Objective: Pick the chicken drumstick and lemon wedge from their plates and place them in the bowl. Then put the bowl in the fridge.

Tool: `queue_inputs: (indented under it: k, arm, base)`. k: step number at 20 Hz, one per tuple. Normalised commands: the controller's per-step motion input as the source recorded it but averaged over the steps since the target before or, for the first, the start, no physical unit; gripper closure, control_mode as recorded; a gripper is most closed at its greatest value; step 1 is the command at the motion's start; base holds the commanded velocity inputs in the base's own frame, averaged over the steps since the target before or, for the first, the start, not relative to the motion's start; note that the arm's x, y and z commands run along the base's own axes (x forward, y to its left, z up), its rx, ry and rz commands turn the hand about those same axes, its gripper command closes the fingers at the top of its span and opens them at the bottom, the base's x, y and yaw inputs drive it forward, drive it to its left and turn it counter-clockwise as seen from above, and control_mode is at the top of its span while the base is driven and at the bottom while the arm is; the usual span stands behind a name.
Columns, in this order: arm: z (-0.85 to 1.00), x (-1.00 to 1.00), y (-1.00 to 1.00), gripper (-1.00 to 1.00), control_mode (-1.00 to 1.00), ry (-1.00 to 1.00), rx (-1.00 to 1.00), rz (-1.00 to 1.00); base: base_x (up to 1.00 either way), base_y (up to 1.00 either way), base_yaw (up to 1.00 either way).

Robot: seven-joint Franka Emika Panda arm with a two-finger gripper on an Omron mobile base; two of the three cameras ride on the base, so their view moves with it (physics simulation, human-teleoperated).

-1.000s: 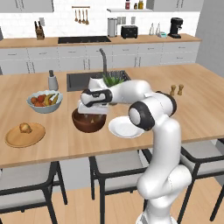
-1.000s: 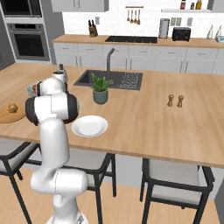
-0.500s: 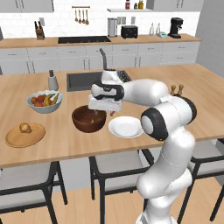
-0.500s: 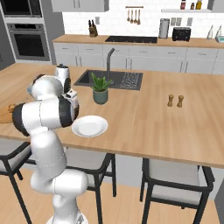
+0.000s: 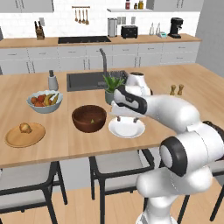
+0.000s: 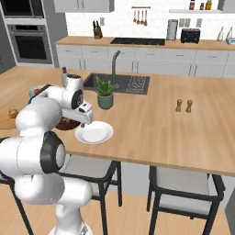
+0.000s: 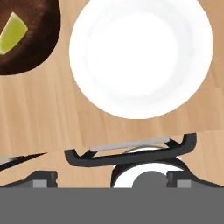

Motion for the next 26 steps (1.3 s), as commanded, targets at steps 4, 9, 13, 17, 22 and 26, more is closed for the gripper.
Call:
queue_inputs:
  k: [4,9,13,17,22,26]
  arm:
    - [0.26,-0.54,-0.7,-1.0,-1.0,-0.11,-0.13,0.0]
    - [0.37,-0.42,-0.72,-1.0,-1.0,-0.02,-0.07,-0.09]
    - [0.12,-0.51,-0.65,-1.0,-1.0,-0.04,-0.06,-0.12]
    - [0.04,-0.14,-0.04,-1.0,1.0,-0.05,0.0,-0.01]
    - [0.0,0.0,0.0,-1.0,1.0,0.0,0.0,0.0]
    - [0.0,0.0,0.0,-1.0,1.0,0.0,0.0,0.0]
  base:
    - [0.0,0.0,0.0]
    - [0.0,0.0,0.0]
    - [0.0,0.0,0.0]
    - [-0.27,0.11,0.01]
    - [-0.51,0.93,0.08]
    - [-0.31,1.0,0.03]
